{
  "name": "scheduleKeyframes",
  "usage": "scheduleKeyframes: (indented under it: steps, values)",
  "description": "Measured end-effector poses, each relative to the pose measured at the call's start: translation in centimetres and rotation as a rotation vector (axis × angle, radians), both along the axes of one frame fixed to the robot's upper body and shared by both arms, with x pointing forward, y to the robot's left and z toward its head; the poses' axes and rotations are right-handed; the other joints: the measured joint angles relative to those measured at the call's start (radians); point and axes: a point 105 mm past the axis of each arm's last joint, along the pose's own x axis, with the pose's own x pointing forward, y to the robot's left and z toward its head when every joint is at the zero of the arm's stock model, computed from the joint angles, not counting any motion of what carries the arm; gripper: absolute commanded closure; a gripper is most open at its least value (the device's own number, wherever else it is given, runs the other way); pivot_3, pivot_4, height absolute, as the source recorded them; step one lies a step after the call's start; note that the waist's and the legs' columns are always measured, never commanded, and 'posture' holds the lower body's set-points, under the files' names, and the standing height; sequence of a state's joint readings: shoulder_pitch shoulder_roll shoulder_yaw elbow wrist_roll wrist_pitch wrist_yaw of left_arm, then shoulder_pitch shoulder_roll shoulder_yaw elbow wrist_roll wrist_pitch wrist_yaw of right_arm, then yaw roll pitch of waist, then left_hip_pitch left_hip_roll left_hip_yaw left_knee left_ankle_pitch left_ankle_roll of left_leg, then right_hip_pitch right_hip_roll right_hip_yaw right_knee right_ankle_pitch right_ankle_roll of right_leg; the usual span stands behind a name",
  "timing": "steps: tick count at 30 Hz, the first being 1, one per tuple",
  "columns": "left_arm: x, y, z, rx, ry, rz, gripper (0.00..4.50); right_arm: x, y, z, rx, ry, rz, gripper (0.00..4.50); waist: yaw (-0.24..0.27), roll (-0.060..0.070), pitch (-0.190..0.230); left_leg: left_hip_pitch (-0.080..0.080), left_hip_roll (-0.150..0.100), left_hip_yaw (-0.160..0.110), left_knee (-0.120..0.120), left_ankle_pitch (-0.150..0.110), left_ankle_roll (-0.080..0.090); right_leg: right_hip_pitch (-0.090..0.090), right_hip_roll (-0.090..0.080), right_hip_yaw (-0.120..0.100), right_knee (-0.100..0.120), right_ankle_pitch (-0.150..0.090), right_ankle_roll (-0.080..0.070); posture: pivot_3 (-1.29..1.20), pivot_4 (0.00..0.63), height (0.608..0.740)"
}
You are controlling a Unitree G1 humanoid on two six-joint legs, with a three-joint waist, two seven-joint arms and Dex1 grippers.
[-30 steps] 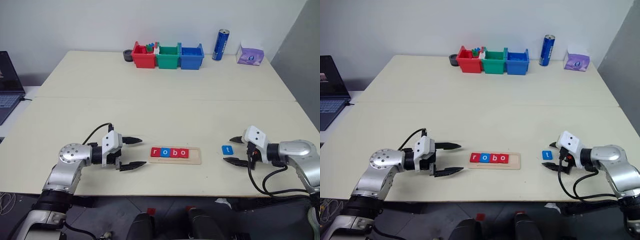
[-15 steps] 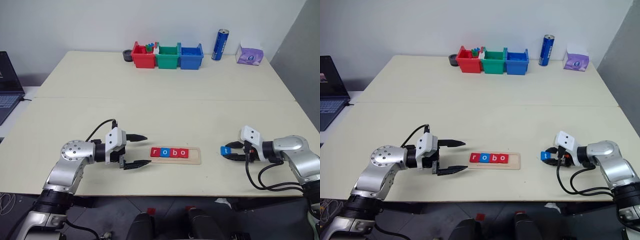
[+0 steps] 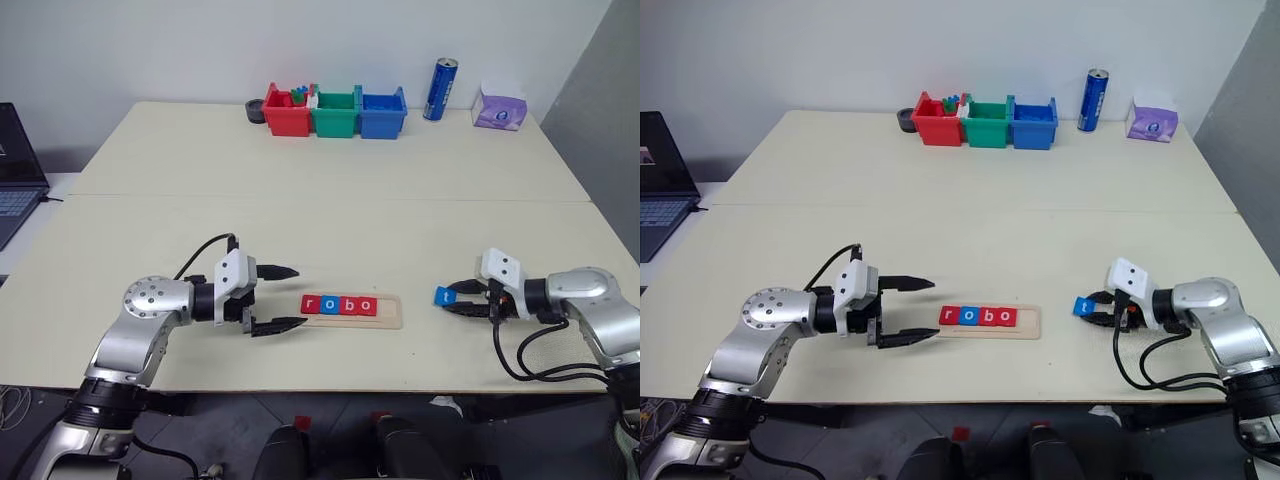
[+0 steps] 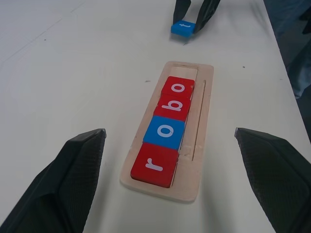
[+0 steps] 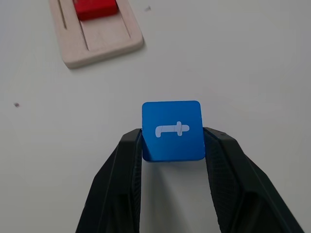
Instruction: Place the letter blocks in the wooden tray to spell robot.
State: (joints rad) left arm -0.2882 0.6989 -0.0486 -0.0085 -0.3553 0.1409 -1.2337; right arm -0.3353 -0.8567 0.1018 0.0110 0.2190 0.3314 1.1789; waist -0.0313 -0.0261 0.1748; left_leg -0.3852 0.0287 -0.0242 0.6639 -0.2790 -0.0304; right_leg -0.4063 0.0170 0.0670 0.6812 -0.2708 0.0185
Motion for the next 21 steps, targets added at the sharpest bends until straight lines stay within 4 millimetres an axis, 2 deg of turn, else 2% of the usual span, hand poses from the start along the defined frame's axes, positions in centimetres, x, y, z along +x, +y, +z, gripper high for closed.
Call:
scheduleKeyframes:
  steps: [6,10,18,21]
  values:
    - [0.0,0.0,0.0,-0.003,-0.010,-0.005,0.00,-2.1,3.0,1.9,0.009,-0.006,0.103,3.04,0.000,0.000,0.000,0.000,0.000,-0.001,0.000,0.000,0.000,0.000,0.000,-0.001,0.000,0.000,0.000,0.00,0.150,0.740]
    - [0.1,0.1,-0.2,-0.009,-0.006,0.005,0.00,-2.9,4.7,0.9,-0.023,0.023,0.142,3.04,0.000,0.000,0.000,0.000,0.000,-0.001,0.000,0.000,0.000,0.000,0.000,0.000,0.000,0.000,0.000,0.00,0.150,0.740]
    - [0.4,0.3,-0.5,-0.016,-0.010,0.010,0.00,-1.7,7.5,0.6,-0.029,0.002,0.121,3.04,0.000,0.000,0.000,0.000,0.000,-0.001,0.000,0.000,0.000,0.000,0.000,-0.001,0.000,0.000,0.000,0.00,0.150,0.740]
    - [0.4,0.3,-0.5,-0.015,-0.020,0.006,0.00,-1.4,7.8,0.3,-0.045,0.000,0.107,3.04,0.000,0.000,0.000,0.000,0.000,-0.001,0.000,0.000,0.000,0.000,0.000,-0.001,0.000,0.000,0.000,0.00,0.150,0.740]
